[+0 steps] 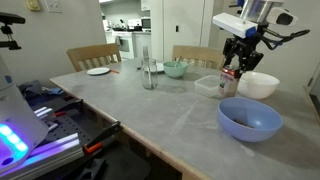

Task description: Move the can to the right

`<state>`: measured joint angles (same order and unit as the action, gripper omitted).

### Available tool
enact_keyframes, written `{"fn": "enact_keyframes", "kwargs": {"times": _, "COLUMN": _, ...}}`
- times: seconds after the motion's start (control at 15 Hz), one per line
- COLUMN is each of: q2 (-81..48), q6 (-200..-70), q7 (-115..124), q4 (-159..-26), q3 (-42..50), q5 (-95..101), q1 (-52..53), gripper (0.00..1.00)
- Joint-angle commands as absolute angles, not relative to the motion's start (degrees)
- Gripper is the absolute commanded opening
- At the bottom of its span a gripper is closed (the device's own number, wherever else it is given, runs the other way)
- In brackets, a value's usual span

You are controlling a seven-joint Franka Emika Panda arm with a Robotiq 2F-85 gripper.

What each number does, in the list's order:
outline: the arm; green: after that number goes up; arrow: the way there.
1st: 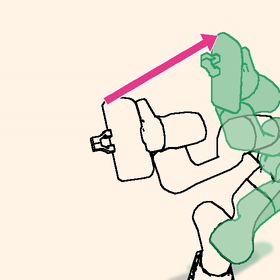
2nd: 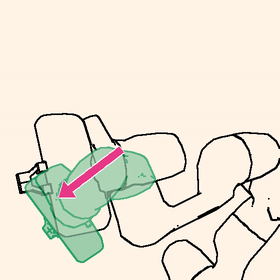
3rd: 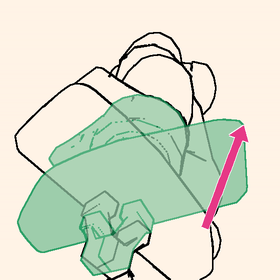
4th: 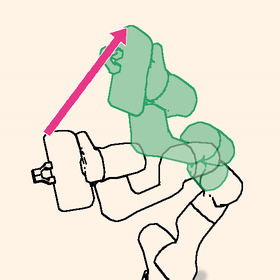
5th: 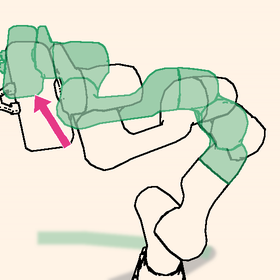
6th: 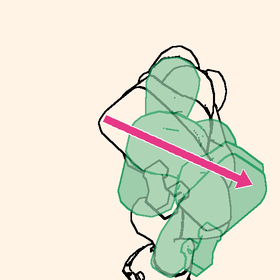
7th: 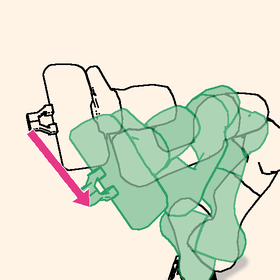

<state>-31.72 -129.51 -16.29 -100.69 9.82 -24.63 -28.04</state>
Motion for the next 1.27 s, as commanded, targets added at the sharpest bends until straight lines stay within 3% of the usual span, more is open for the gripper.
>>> {"fn": "enact_keyframes", "kwargs": {"times": 0.0, "q2": -33.3, "q6": -129.6, "q7": -14.7, "q4": -99.1, "q3": 10.2, "q5": -22.0, "q1": -28.0, "gripper": 0.44}}
{"fn": "enact_keyframes", "kwargs": {"times": 0.27, "q2": -33.9, "q6": -129.6, "q7": -13.8, "q4": -99.5, "q3": 10.0, "q5": -20.5, "q1": -27.9, "gripper": 0.44}}
{"fn": "enact_keyframes", "kwargs": {"times": 0.4, "q2": -33.8, "q6": -129.7, "q7": -13.6, "q4": -99.9, "q3": 10.1, "q5": -19.8, "q1": -27.7, "gripper": 0.92}}
{"fn": "enact_keyframes", "kwargs": {"times": 0.67, "q2": -31.9, "q6": -130.5, "q7": -13.9, "q4": -100.6, "q3": 10.6, "q5": -17.7, "q1": -27.8, "gripper": 1.0}}
{"fn": "enact_keyframes", "kwargs": {"times": 1.2, "q2": -24.9, "q6": -117.8, "q7": -12.9, "q4": -99.4, "q3": 12.2, "q5": -8.0, "q1": -25.2, "gripper": 1.0}}
